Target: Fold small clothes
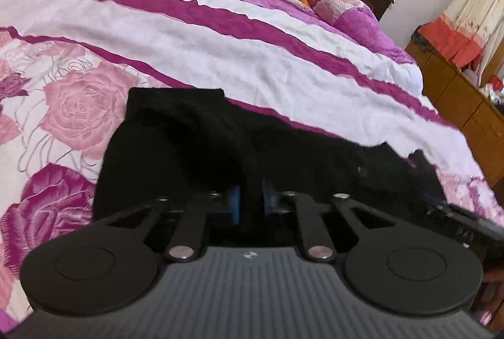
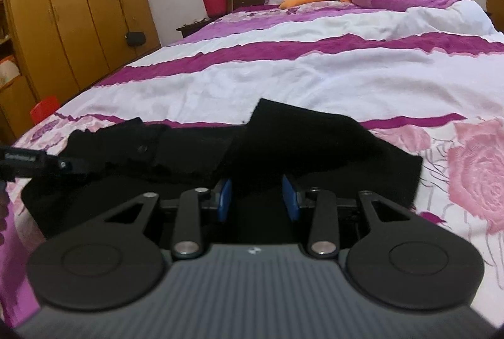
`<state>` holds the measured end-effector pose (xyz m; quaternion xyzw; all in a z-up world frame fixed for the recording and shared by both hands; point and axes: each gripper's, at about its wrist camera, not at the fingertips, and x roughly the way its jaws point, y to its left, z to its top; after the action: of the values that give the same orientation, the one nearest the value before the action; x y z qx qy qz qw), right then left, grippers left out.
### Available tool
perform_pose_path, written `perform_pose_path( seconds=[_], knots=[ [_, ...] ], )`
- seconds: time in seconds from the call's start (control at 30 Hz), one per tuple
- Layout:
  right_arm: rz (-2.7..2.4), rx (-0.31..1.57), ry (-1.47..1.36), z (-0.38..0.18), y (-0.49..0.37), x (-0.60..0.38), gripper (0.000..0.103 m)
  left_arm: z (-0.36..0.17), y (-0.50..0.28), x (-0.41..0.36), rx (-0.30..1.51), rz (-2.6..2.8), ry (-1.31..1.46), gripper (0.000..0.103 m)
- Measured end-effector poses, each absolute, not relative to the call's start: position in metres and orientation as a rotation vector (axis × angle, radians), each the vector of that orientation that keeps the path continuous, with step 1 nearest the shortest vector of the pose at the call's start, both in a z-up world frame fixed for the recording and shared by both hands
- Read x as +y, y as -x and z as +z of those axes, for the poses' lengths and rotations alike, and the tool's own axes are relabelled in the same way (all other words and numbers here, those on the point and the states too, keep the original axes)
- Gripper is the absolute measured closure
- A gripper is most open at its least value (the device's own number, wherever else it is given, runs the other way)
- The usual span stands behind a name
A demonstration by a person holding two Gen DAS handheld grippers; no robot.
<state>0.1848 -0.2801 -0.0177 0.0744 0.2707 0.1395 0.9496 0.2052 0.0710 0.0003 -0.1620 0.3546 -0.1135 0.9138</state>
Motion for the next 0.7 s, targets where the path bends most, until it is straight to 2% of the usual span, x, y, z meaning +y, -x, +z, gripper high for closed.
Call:
perform_pose_path(
  seconds=[0.43,0.53,0.6,0.7],
  knots=[
    [0.166,0.514,-0.309,-0.016,-0.233,-0.292,0.066,0.037,-0.256,0.069,0.591,-0.116,0.296,0.089],
    [0.130,0.497,-0.347,-0.014,-0.233,-0.298,0.066,0.046,-0.258,0.071,0.588,-0.128,0.289,0.075],
    [0.126,0.492,-0.345,-0.011,-0.230,-0.300,0.065,0.053,-0.252,0.071,0.565,-0.138,0.265,0.062],
    [0.121,0.495,-0.315,-0.005,-0.223,-0.299,0.064,0.060,-0.240,0.070,0.542,-0.138,0.232,0.055]
  ],
)
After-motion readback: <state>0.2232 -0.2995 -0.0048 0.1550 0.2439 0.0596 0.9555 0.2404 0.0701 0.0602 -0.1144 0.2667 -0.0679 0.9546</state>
